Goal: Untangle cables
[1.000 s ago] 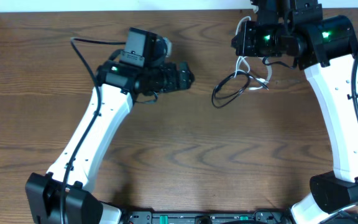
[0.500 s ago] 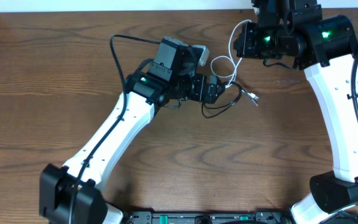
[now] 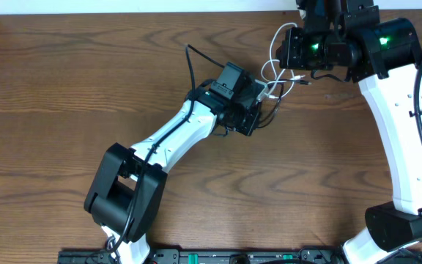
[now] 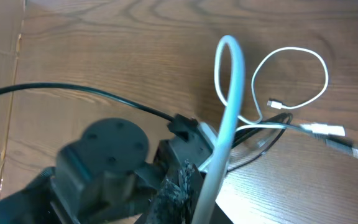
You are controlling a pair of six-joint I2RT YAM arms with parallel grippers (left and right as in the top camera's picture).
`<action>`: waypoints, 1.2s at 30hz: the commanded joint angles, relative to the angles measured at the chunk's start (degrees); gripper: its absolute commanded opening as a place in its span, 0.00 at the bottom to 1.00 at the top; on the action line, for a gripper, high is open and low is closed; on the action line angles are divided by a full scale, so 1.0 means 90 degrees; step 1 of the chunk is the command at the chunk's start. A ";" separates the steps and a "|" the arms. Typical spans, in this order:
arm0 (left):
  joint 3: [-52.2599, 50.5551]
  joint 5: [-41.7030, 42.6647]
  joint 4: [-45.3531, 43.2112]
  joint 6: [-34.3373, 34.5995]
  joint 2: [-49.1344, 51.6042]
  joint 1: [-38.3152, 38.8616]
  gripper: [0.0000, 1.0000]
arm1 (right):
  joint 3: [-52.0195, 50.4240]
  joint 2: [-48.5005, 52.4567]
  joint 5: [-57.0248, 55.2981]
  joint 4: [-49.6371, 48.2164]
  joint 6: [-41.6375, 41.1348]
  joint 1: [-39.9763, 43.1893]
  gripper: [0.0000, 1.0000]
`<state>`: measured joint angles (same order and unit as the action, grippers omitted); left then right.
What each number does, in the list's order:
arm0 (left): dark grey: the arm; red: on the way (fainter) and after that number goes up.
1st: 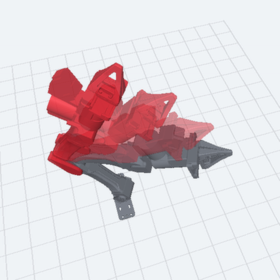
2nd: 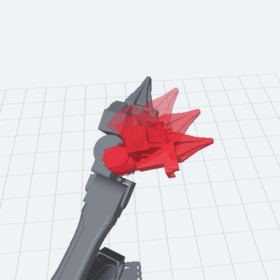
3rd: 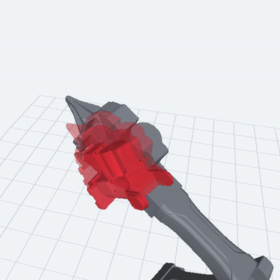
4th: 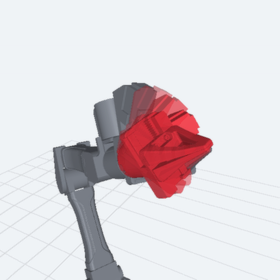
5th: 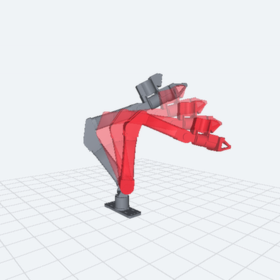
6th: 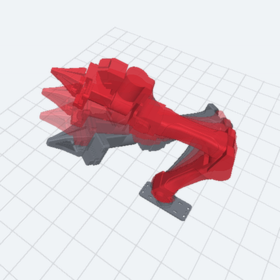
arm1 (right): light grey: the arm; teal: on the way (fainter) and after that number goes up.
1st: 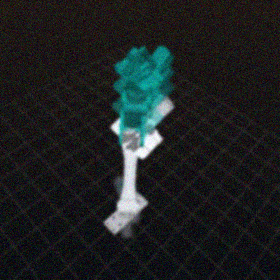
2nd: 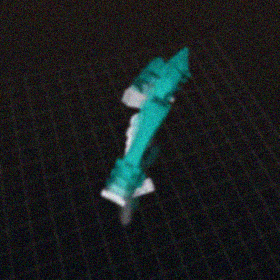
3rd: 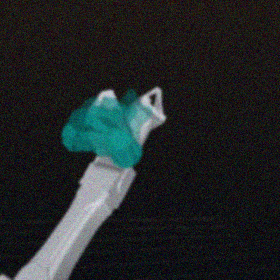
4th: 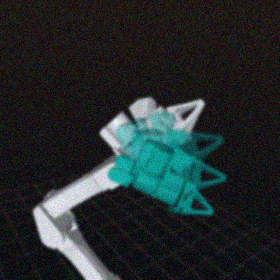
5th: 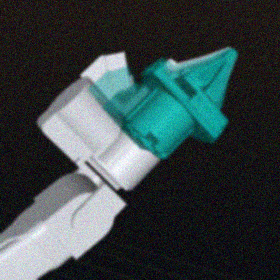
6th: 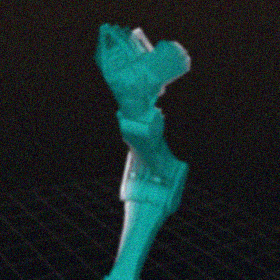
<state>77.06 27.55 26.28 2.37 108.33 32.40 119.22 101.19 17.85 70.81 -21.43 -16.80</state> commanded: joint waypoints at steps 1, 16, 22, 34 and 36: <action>-0.0007 -0.0146 -0.0075 0.0177 -0.0085 -0.0253 0.08 | 0.0087 -0.0039 -0.0233 0.0051 0.0100 0.0257 0.01; -0.0007 -0.1717 0.0770 0.0991 -0.0085 -0.1605 0.07 | 0.0078 -0.0036 -0.1122 0.0619 0.0051 0.3417 0.01; -0.0007 -0.1858 0.0833 0.0993 -0.0085 -0.1887 0.07 | 0.0027 -0.0036 -0.1120 0.0714 0.0053 0.4413 0.01; -0.0007 -0.1853 0.1022 0.0991 -0.0085 -0.1853 0.08 | 0.0136 -0.0238 0.2754 0.0797 0.1656 0.4724 0.01; -0.0007 -0.1853 0.1110 0.0991 -0.0085 -0.1853 0.08 | 0.0136 -0.0381 0.3349 0.0726 0.1710 0.4745 0.01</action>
<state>77.06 11.64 35.40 10.74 108.22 15.59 119.22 101.03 33.32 77.80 -10.00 25.61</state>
